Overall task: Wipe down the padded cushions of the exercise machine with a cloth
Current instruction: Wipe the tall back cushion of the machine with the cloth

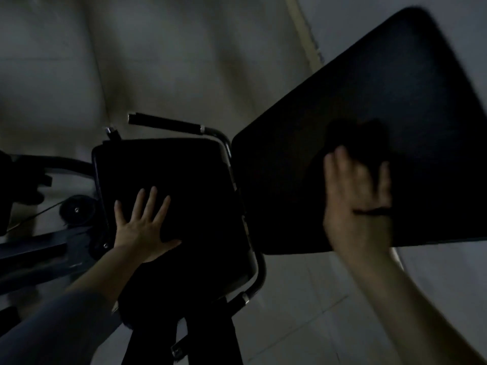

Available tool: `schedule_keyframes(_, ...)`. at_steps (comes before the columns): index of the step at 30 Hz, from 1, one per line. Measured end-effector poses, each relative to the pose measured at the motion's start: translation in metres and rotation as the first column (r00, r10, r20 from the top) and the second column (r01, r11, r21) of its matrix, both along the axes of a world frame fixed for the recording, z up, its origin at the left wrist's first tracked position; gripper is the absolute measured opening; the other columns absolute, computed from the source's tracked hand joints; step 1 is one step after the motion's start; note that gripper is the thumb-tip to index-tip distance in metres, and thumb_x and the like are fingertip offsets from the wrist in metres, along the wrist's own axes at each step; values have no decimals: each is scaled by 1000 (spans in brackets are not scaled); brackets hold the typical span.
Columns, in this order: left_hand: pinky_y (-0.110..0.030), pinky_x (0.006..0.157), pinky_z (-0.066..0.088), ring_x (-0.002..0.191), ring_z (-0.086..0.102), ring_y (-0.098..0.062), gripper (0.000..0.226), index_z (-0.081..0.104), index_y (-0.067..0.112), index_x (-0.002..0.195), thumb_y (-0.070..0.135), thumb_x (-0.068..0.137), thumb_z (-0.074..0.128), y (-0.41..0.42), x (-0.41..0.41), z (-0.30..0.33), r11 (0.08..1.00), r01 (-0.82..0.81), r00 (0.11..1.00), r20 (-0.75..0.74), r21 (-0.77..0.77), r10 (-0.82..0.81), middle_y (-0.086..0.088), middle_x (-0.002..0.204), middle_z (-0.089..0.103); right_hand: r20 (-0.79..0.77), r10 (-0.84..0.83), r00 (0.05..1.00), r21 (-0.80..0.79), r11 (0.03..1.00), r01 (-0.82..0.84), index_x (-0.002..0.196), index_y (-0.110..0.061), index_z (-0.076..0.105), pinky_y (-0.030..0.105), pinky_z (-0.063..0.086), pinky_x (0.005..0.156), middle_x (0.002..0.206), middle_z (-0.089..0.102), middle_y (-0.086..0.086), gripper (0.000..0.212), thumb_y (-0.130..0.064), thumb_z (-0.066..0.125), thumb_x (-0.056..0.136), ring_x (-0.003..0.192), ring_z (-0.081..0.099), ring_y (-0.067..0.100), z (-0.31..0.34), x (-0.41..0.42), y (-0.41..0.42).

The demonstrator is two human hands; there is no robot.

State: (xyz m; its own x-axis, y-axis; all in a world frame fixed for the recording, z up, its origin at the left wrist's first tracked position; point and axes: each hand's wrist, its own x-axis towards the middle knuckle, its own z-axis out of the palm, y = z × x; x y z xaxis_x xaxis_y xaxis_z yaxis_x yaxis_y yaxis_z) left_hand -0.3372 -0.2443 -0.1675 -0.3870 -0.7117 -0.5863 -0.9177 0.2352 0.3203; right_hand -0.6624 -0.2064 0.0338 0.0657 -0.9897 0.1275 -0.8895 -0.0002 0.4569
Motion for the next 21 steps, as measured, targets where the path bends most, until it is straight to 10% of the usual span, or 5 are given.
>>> schedule_keyframes(5,-72,106,8,138,-29,-41,130,-24,17,144,70,65,64,17,-28,32,983,110,973,185,144,-136,-16,150,-34,-19,-133,991,-281,952,122,147,-2,25,53,0,114,155,19,19,60,-22,46,95,144,14,34,73,-6,-63)
schedule_keyframes(13,-73,106,8,136,-33,-39,131,-31,14,137,60,68,70,36,-31,17,987,46,978,195,154,-76,-12,147,-40,-272,141,952,179,979,-94,148,2,-2,49,5,116,157,1,20,66,-34,27,101,145,9,33,-68,37,-76)
schedule_keyframes(17,-73,104,9,135,-34,-40,129,-27,21,142,50,68,75,29,-36,22,975,30,976,202,221,-76,-12,148,-39,-250,452,856,605,763,-227,145,4,-14,47,-1,116,156,-11,20,57,-25,12,104,145,-4,34,-93,34,-23)
schedule_keyframes(21,-72,105,14,135,-33,-41,125,-23,27,144,37,70,78,22,-39,31,966,42,972,212,256,-99,-11,149,-38,-201,335,920,398,886,-236,145,-1,28,48,17,114,152,30,14,64,-29,53,93,136,35,31,-35,10,-13)
